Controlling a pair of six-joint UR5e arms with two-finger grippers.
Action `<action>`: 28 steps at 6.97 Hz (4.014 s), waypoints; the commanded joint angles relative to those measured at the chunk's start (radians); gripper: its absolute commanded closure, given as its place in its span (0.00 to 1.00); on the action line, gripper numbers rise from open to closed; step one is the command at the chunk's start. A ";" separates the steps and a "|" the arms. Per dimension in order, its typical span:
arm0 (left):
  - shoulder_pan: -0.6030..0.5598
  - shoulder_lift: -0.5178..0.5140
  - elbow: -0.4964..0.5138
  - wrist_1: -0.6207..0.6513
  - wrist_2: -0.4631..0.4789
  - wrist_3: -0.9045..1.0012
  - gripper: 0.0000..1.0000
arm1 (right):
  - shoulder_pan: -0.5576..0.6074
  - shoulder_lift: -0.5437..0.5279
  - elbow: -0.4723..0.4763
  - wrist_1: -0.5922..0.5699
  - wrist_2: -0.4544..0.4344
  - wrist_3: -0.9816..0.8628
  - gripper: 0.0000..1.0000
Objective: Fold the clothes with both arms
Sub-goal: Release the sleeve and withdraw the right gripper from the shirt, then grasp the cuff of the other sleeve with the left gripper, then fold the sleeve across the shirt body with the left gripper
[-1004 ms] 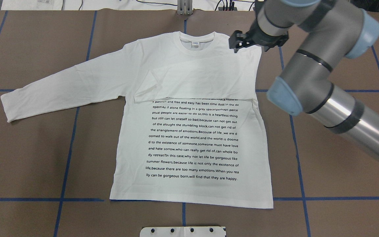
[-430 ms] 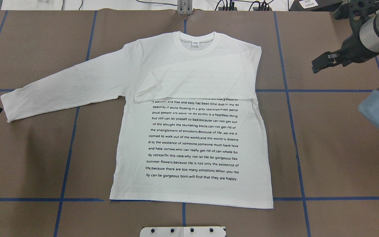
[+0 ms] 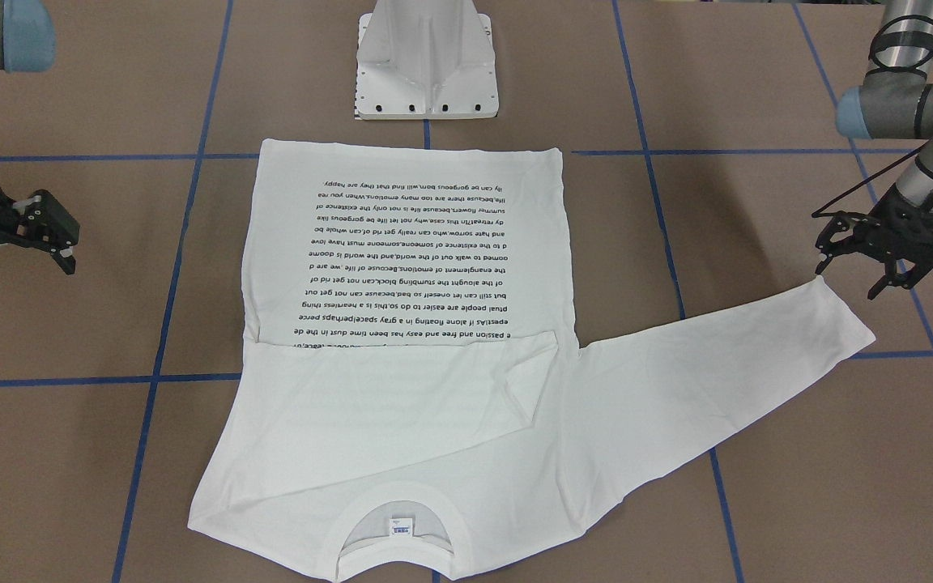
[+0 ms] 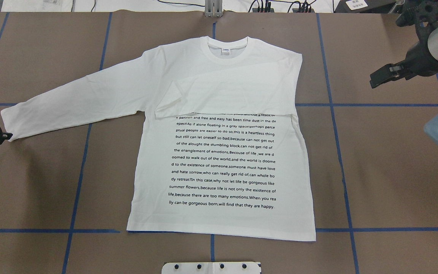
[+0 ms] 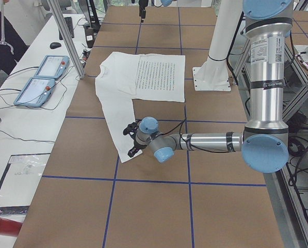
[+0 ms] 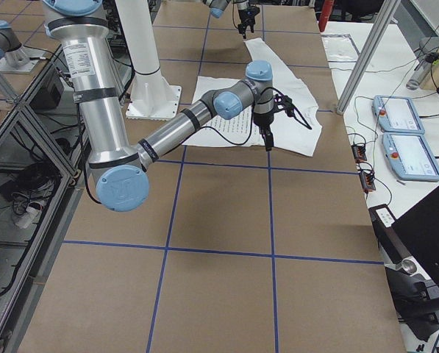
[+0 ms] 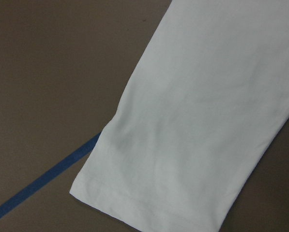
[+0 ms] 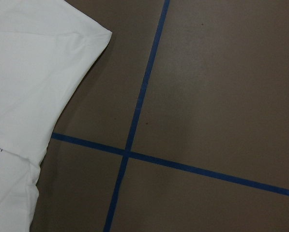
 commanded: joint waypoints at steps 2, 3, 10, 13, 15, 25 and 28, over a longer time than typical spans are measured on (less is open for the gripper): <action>0.037 0.000 0.002 0.002 0.012 0.000 0.24 | 0.001 -0.001 -0.002 0.000 -0.003 -0.001 0.00; 0.040 0.000 0.010 0.000 0.014 0.000 0.28 | 0.001 -0.001 -0.002 0.000 -0.003 -0.001 0.00; 0.041 0.001 -0.027 -0.016 0.024 -0.006 1.00 | 0.001 -0.002 -0.004 0.000 -0.003 0.001 0.00; -0.021 -0.029 -0.157 0.061 0.015 -0.009 1.00 | 0.004 -0.004 -0.002 0.000 0.001 0.004 0.00; -0.078 -0.232 -0.286 0.408 0.014 -0.083 1.00 | 0.008 -0.002 -0.002 -0.002 0.009 0.010 0.00; 0.503 -1.249 0.326 0.611 0.348 -0.997 1.00 | 0.060 -0.013 -0.008 -0.002 0.044 0.045 0.00; 0.511 -1.163 0.294 0.471 0.356 -0.913 0.00 | 0.059 -0.010 -0.001 0.002 0.047 0.099 0.00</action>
